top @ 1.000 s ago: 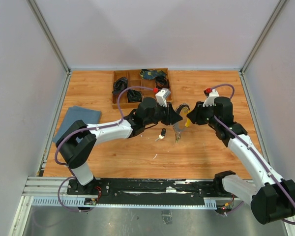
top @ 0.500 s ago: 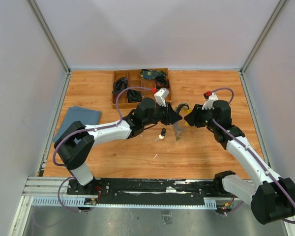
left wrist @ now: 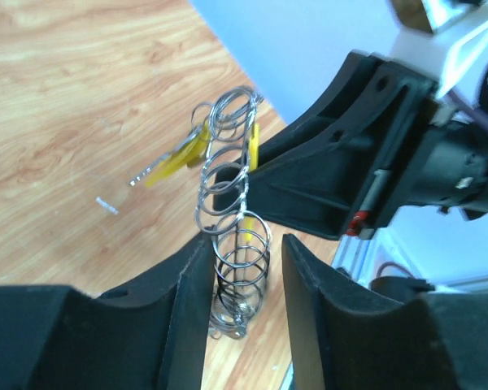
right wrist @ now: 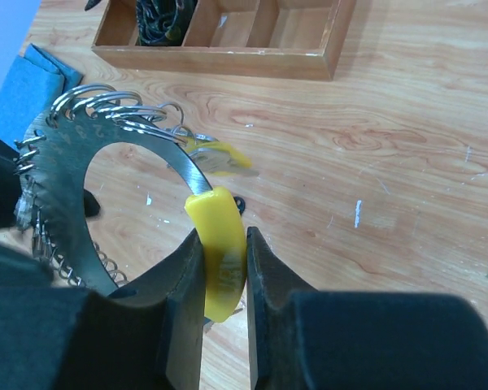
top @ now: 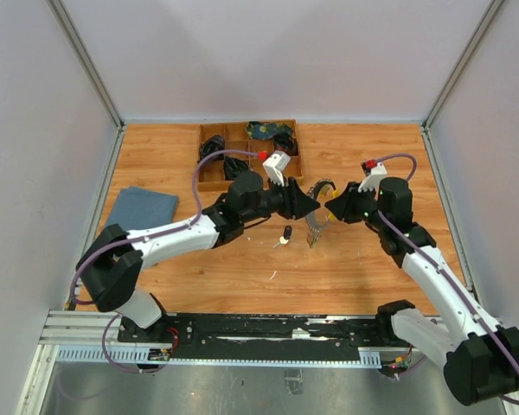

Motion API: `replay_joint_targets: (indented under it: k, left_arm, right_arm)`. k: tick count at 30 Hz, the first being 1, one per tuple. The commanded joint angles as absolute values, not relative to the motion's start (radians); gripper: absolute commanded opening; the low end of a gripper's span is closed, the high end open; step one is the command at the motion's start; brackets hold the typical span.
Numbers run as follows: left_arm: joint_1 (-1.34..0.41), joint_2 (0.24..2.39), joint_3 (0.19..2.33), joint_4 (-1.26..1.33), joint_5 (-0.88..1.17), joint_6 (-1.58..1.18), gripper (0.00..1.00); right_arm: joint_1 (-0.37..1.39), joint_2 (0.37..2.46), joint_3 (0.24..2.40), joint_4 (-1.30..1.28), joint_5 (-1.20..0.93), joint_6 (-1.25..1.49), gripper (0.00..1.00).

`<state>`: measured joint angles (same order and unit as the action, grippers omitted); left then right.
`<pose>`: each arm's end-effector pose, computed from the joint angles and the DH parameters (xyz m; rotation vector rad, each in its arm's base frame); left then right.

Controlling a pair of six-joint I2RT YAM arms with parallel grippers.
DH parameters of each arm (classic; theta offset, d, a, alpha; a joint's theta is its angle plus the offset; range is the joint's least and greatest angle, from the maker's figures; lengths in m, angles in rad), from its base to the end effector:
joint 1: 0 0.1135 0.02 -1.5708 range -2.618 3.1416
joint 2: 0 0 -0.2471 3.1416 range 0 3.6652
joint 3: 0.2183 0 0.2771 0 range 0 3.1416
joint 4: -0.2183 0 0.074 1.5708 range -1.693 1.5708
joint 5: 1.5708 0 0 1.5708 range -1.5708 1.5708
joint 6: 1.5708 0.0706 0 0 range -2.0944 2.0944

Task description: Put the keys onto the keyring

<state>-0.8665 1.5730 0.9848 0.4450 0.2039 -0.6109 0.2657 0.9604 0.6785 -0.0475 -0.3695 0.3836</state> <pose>0.2614 -0.3298 0.2400 0.4041 1.8399 -1.2363 0.2704 0.1000 0.2531 -0.1444 1.9506 0.7855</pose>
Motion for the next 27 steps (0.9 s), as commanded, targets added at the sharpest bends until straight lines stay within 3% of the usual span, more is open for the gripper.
replay_joint_targets:
  k: [1,4,8,18,27]
  left_arm:
    - [-0.874,1.423,0.971,0.404,0.182,-0.571,0.49]
    - [-0.875,1.334,0.968,0.306,0.162,-0.523,0.58]
    - [-0.874,1.207,0.973,0.143,0.104,-0.453,0.62]
    - [-0.874,0.963,1.005,-0.17,0.023,-0.336,0.63]
    - [-0.874,0.842,0.983,-0.186,0.055,-0.273,0.61]
  right_arm:
    - [0.284,0.885,0.737,-0.058,-0.341,0.345,0.0]
    - [0.284,0.852,0.752,-0.049,-0.323,0.318,0.0]
    - [0.284,0.813,0.757,-0.006,-0.337,0.262,0.0]
    - [0.304,0.764,0.852,-0.088,-0.517,0.048,0.01]
    - [0.479,0.719,0.841,-0.02,-0.484,-0.135,0.01]
